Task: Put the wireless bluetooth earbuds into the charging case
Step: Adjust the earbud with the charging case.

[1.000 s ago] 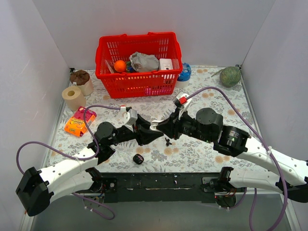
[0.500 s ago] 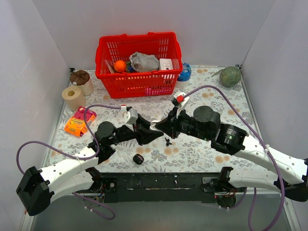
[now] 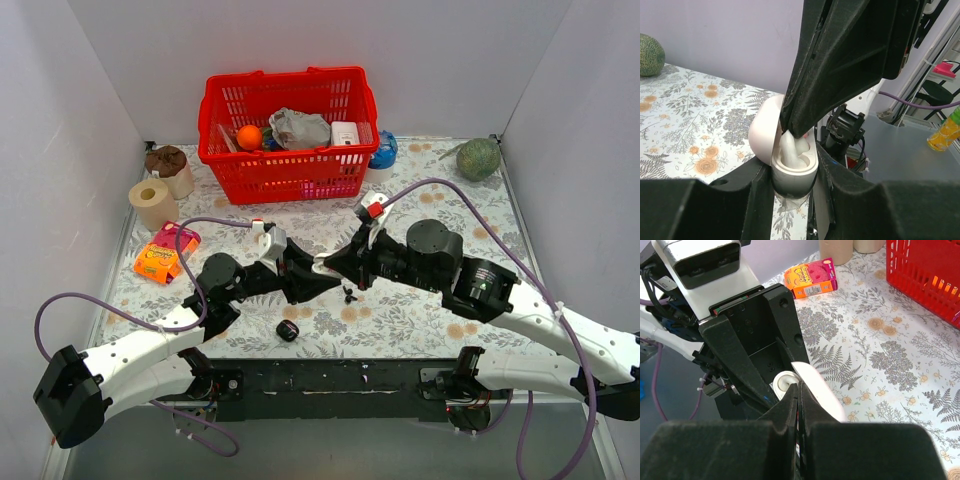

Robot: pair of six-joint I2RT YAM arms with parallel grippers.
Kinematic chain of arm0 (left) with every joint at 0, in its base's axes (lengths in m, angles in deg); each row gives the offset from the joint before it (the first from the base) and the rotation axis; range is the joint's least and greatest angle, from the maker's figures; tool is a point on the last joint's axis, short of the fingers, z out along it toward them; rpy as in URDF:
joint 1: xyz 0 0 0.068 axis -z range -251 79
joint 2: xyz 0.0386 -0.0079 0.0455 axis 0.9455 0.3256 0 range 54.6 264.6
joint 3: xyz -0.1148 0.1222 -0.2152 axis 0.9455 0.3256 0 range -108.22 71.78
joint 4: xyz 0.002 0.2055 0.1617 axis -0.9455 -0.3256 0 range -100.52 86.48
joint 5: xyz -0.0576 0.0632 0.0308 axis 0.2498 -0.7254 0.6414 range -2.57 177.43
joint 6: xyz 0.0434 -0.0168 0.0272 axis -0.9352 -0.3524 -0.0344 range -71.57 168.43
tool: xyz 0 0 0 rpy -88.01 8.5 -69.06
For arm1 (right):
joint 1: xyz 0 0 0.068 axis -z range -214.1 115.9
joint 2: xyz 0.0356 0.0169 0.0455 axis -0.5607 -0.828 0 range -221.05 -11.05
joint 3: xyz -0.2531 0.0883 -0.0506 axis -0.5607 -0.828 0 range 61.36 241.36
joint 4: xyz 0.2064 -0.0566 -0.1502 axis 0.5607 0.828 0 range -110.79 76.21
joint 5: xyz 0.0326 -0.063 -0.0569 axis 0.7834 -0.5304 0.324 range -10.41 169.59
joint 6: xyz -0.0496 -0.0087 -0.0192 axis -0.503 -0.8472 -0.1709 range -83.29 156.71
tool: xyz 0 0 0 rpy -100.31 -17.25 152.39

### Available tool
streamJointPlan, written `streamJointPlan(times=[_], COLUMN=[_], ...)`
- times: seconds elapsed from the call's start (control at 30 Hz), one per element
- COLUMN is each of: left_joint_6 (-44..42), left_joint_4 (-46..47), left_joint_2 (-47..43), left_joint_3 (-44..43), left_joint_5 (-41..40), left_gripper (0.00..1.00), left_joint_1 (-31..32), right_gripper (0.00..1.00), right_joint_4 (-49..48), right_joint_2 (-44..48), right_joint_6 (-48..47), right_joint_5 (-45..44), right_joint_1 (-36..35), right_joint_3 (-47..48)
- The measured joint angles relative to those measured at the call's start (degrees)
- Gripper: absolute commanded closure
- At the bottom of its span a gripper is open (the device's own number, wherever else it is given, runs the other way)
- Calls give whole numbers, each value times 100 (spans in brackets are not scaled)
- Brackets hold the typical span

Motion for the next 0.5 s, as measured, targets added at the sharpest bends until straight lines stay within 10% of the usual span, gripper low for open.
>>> streamJointPlan(times=[0.5], left_joint_6=[144], left_joint_4=[234], left_joint_2=[4], left_joint_3=[0], left_joint_5=[4], left_gripper=[100], left_joint_1=[52], right_gripper=[99], right_joint_4=[-149], right_joint_2=[352], right_joint_6=[-197], right_joint_5=[245], right_joint_1=[-4], right_joint_3=[-236])
